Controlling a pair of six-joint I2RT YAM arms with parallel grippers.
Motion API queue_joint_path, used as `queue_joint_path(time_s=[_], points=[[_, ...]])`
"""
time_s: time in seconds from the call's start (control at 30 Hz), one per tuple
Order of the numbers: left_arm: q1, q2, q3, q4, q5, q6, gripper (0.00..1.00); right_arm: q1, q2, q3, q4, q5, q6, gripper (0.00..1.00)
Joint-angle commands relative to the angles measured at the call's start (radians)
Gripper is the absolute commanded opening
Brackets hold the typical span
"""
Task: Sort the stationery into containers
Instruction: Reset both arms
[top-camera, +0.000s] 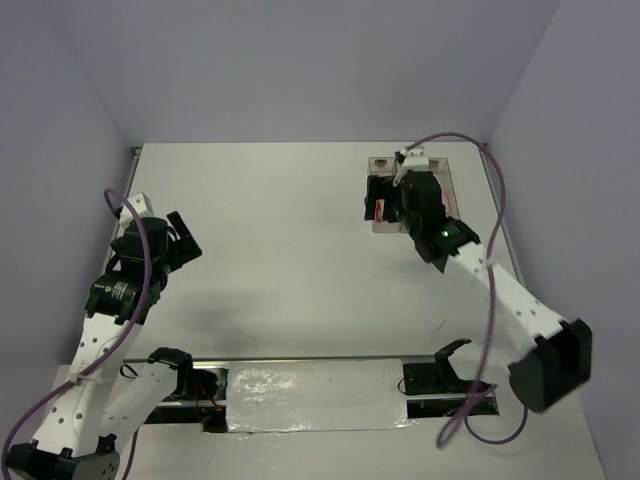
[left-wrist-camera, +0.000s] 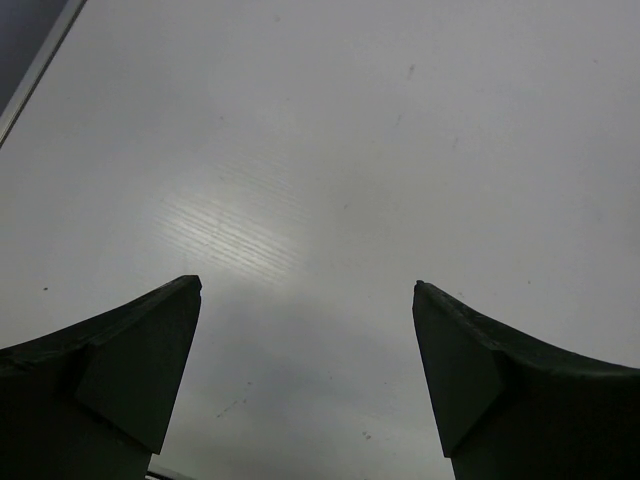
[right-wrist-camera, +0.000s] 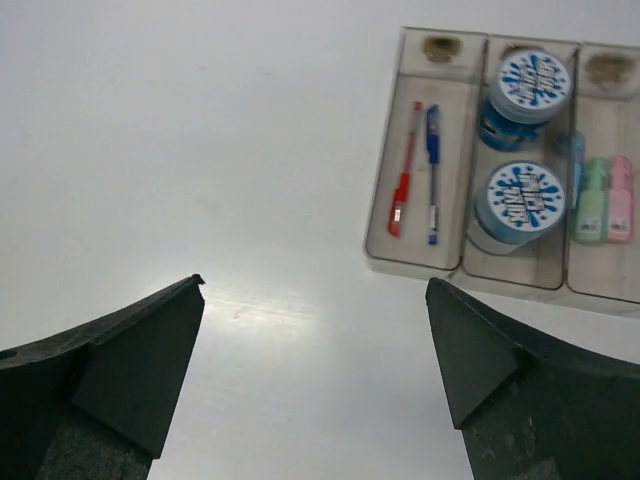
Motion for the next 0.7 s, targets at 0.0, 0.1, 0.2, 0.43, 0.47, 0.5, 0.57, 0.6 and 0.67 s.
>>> queue_joint_path(time_s=[0.0, 0.1, 0.2, 0.43, 0.47, 0.5, 0.57, 0.6, 0.67], points=[[0.107, 0.014, 0.022, 0.051, 0.060, 0.025, 0.99, 0.089, -0.213, -0.070, -0.047, 0.056, -0.006, 1.00], [0.152, 0.004, 0.020, 0.066, 0.083, 0.033, 0.99, 0.138, -0.361, -0.126, -0.170, 0.111, 0.045, 1.00], [0.152, -0.007, 0.020, 0.060, 0.084, 0.039, 0.99, 0.143, -0.507, -0.159, -0.266, 0.120, 0.063, 1.00], [0.152, -0.087, 0.030, -0.021, 0.074, 0.079, 1.00, 0.143, -0.783, -0.106, -0.477, 0.174, 0.040, 1.00], [0.152, -0.114, 0.031, -0.032, 0.075, 0.076, 0.99, 0.144, -0.804, -0.092, -0.495, 0.186, 0.040, 1.00], [0.152, -0.127, 0.034, -0.040, 0.086, 0.077, 0.99, 0.143, -0.847, -0.072, -0.520, 0.191, 0.039, 1.00], [0.150, -0.151, 0.042, -0.052, 0.106, 0.088, 0.99, 0.143, -0.901, -0.055, -0.537, 0.196, 0.034, 1.00], [0.149, -0.159, 0.045, -0.057, 0.121, 0.092, 0.99, 0.143, -0.913, -0.045, -0.547, 0.196, 0.031, 1.00], [0.135, -0.173, 0.050, -0.076, 0.112, 0.085, 0.99, 0.144, -0.944, -0.043, -0.552, 0.197, 0.033, 1.00]])
